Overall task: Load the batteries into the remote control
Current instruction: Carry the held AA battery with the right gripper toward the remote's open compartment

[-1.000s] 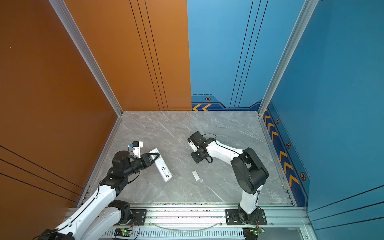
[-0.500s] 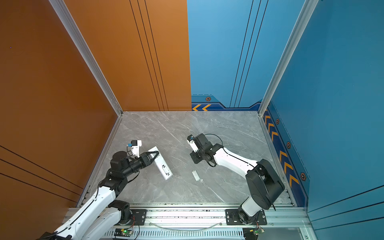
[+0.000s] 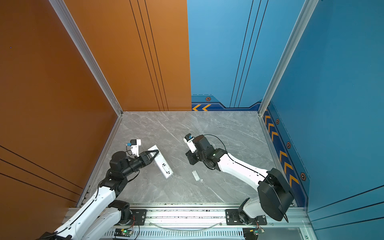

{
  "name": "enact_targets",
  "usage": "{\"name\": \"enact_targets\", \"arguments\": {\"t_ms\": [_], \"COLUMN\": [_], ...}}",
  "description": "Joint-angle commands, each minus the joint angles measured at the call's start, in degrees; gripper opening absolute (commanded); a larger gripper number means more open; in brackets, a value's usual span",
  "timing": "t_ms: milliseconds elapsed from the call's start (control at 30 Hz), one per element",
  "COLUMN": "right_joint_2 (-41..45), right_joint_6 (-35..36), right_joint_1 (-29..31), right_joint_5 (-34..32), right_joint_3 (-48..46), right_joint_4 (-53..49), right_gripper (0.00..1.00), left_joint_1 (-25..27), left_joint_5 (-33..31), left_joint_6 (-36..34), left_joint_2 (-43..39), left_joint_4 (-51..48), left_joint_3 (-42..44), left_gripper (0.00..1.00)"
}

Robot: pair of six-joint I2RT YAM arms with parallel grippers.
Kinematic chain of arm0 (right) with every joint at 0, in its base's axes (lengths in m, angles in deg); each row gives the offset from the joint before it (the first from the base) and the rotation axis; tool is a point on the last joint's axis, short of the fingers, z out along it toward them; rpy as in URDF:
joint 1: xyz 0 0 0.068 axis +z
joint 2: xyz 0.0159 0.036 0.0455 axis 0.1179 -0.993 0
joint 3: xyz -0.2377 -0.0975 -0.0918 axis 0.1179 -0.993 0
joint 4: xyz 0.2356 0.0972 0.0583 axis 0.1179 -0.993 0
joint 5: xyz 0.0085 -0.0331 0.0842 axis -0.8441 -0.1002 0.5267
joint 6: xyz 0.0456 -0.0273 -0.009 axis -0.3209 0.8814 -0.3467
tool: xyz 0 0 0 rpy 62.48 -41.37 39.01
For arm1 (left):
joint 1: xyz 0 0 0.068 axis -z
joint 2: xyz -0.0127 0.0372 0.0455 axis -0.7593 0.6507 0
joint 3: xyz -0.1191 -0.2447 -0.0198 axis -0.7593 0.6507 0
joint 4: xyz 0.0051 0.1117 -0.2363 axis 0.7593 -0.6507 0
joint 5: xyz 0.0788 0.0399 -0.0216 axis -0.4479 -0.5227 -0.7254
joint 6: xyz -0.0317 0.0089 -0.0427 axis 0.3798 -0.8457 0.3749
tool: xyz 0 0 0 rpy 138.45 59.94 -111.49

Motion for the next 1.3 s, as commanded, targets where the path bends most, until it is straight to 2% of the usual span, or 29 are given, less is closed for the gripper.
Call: {"name": "enact_targets", "arguments": {"t_ms": [0, 567, 933, 1267], "right_joint_2": [2.16, 8.58, 9.22, 9.88], "right_joint_6": [-2.43, -5.63, -4.32, -0.03], "right_joint_1": [0.94, 8.01, 13.37, 16.90], "right_joint_5": [0.87, -1.29, -1.58, -2.38], "right_joint_3": [-1.08, -3.91, -5.95, -6.46], "right_joint_4": [2.48, 8.04, 16.32, 20.28], "right_gripper": [0.00, 0.00, 0.00, 0.00], "left_joint_1": [0.44, 0.74, 0.84, 1.52], "left_joint_5": [0.09, -0.74, -1.13, -0.61], "left_joint_6": [0.80, 2.57, 4.48, 7.58], "left_joint_2": [-0.03, -0.95, -2.26, -3.85], "left_joint_4": [2.59, 6.48, 9.14, 19.27], "left_joint_3": [0.89, 1.93, 2.49, 5.09], "left_gripper": [0.00, 0.00, 0.00, 0.00]}}
